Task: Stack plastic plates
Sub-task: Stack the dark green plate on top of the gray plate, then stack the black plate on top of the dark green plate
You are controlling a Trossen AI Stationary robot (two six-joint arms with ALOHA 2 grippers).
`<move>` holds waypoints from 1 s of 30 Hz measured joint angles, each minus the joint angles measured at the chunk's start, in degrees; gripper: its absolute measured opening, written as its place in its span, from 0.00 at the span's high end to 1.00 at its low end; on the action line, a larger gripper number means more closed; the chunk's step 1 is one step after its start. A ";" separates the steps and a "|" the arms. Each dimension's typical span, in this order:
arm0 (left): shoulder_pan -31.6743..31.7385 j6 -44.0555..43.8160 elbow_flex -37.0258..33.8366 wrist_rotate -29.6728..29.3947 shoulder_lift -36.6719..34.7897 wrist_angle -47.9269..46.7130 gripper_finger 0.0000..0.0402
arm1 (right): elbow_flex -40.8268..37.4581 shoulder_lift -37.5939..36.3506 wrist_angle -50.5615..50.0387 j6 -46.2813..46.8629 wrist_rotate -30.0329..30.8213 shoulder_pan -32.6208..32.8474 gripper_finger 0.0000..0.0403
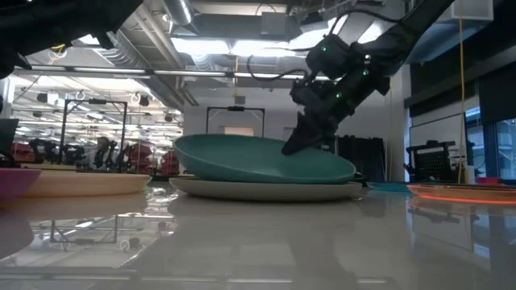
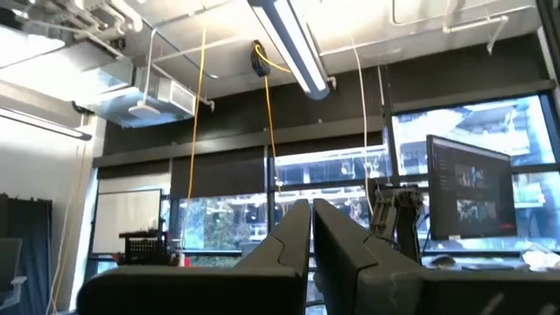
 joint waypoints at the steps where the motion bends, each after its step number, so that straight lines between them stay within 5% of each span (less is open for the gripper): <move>1: 0.00 0.00 0.00 0.05 0.02 -0.18 0.97 | 0.00 0.54 0.21 0.02 -0.02 0.00 0.99; 10: 0.46 0.07 0.00 -1.17 0.02 -0.28 0.97 | 0.02 4.07 2.16 0.00 2.52 0.02 0.97; 18: 0.48 0.07 0.00 -1.31 0.13 -0.85 0.95 | 0.00 4.35 2.11 -1.20 2.94 0.02 0.72; 23: 0.48 0.14 0.00 -1.49 0.20 -2.56 0.89 | 1.08 3.31 -1.28 -10.09 4.41 0.02 0.61; 30: 0.48 1.29 -0.01 -1.29 0.17 -2.36 0.82 | 8.83 0.72 -14.06 -23.20 13.73 0.02 0.58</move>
